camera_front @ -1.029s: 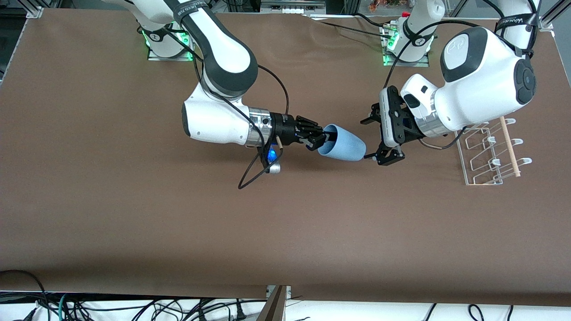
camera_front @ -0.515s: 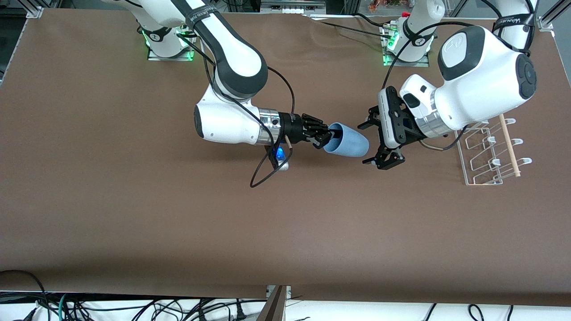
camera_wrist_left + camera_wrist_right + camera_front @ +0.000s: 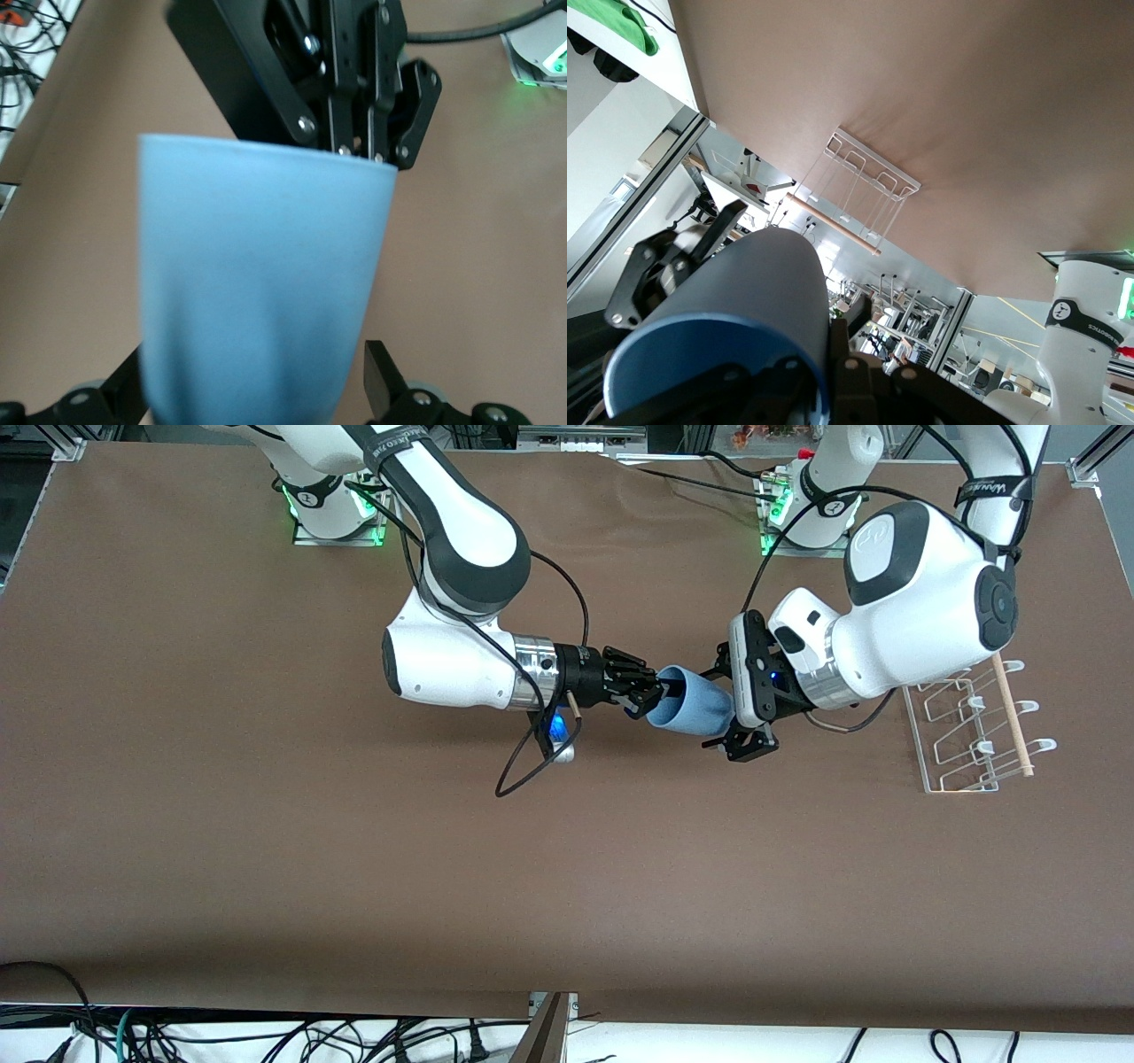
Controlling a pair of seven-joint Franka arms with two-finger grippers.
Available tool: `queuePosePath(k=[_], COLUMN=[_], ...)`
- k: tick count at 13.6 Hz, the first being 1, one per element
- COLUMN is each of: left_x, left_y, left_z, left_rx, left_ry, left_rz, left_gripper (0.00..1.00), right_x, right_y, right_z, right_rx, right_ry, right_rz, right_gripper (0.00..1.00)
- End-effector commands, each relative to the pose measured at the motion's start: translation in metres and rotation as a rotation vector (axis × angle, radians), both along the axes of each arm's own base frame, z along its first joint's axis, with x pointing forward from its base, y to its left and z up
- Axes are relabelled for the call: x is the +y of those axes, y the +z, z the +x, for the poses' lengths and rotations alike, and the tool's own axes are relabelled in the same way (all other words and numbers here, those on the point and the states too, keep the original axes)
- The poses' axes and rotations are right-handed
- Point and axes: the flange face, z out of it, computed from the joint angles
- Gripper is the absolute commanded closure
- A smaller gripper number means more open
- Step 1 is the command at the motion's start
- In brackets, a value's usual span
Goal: Transfer cup to left arm and place on rack
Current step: 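Grasp the cup's base with the left gripper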
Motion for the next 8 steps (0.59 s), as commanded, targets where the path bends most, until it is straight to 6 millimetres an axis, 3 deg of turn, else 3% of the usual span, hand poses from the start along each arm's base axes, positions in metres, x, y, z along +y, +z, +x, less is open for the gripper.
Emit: queuePosePath(k=[1,4,5,6,7,8], left_x=[-0.013,-0.009,-0.009,-0.008,-0.007,-0.007], left_y=[0.003,0.006,0.007,0.007,0.007,0.007], left_z=[-0.003,-0.002,-0.002,-0.001,-0.001,-0.001], left_rx=[-0.024,-0.029,-0.026,-0.021,-0.021,-0.021], left_ry=[-0.060,-0.054,-0.049,-0.043,-0.042,-0.042], left_rz=[-0.031,-0.034,-0.042,-0.050,-0.050,-0.050], left_gripper=[0.46,0.89,0.97,0.99,1.00,1.00], right_x=[0.005,0.003,0.001,-0.001,-0.006,-0.013], right_y=[0.014,0.013,0.012,0.012,0.012,0.014], right_z=[0.002,0.003,0.004,0.006,0.011,0.015], right_rx=[0.004,0.007,0.010,0.011,0.021,0.041], right_ry=[0.000,-0.006,-0.006,-0.008,-0.018,-0.027], right_rz=[0.024,0.027,0.026,0.027,0.025,0.017], right_gripper=[1.00,1.00,0.96,0.65,0.24,0.05])
